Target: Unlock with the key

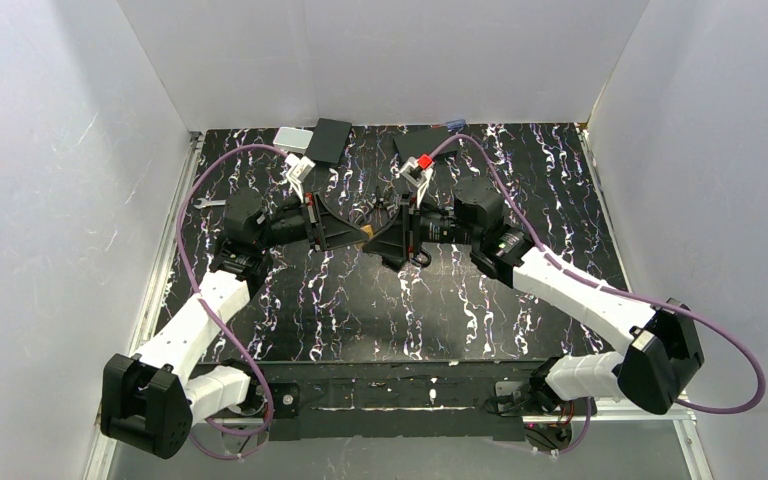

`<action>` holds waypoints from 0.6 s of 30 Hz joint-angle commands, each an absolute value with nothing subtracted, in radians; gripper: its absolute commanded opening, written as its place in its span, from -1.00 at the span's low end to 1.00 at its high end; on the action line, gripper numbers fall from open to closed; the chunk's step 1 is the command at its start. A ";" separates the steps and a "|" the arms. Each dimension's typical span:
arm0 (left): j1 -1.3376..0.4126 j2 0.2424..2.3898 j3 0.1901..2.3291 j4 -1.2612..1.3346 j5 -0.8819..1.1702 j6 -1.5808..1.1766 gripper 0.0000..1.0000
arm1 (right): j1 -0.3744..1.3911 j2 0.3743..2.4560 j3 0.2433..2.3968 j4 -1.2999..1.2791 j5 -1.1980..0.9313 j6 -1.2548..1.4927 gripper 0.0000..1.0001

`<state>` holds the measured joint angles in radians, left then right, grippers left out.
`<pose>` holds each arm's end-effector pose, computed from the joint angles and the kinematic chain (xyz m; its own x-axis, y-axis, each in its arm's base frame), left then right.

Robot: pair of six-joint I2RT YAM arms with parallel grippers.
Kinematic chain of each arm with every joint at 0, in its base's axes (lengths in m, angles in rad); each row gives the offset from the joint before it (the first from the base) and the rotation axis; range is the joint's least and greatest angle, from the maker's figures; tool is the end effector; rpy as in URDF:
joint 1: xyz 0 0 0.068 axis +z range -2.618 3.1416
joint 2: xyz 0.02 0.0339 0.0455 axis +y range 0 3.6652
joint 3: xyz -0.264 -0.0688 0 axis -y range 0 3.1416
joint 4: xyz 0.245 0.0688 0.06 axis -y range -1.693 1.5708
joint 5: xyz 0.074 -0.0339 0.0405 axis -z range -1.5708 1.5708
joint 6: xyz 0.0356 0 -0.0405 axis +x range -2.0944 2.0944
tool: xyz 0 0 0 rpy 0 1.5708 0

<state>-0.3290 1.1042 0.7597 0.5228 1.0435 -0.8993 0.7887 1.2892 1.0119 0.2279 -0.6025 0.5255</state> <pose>0.2196 -0.1075 0.3393 -0.6530 -0.1933 -0.7323 0.7333 0.0805 -0.6751 0.1985 0.2284 0.3526 -0.5234 0.0595 -0.8500 -0.8333 0.1725 0.5252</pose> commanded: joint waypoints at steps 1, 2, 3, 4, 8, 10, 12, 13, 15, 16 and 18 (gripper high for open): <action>-0.337 1.074 0.750 0.568 1.084 -0.906 -1.00 | 0.780 1.305 1.046 0.352 -0.616 0.555 -0.51; -0.337 1.073 0.749 0.572 1.086 -0.907 -1.00 | 0.779 1.309 1.045 0.361 -0.623 0.564 -0.56; -0.337 1.072 0.749 0.574 1.088 -0.907 -1.00 | 0.777 1.312 1.042 0.373 -0.630 0.571 -0.64; -0.338 1.075 0.749 0.576 1.090 -0.908 -1.00 | 0.775 1.314 1.039 0.384 -0.641 0.578 -0.70; -0.343 1.076 0.748 0.584 1.097 -0.907 -1.00 | 0.769 1.341 1.037 0.425 -0.693 0.607 -0.97; -0.344 1.074 0.748 0.584 1.097 -0.907 -0.86 | 0.768 1.352 1.039 0.441 -0.715 0.621 -0.97; -0.345 1.072 0.749 0.586 1.097 -0.905 -0.61 | 0.767 1.355 1.038 0.442 -0.722 0.619 -0.97; -0.345 1.071 0.749 0.586 1.097 -0.907 -0.52 | 0.767 1.353 1.036 0.440 -0.721 0.617 -0.97; -0.345 1.071 0.748 0.586 1.097 -0.905 -0.39 | 0.766 1.350 1.031 0.442 -0.724 0.613 -0.97; -0.345 1.071 0.747 0.586 1.096 -0.906 -0.35 | 0.765 1.347 1.026 0.443 -0.724 0.614 -0.97; -0.345 1.070 0.747 0.586 1.092 -0.905 -0.22 | 0.765 1.343 1.017 0.445 -0.720 0.613 -0.97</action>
<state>-0.3218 1.1042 0.7536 0.5465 1.0382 -0.9009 0.7547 1.3403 1.0119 0.3450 -0.7437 0.6117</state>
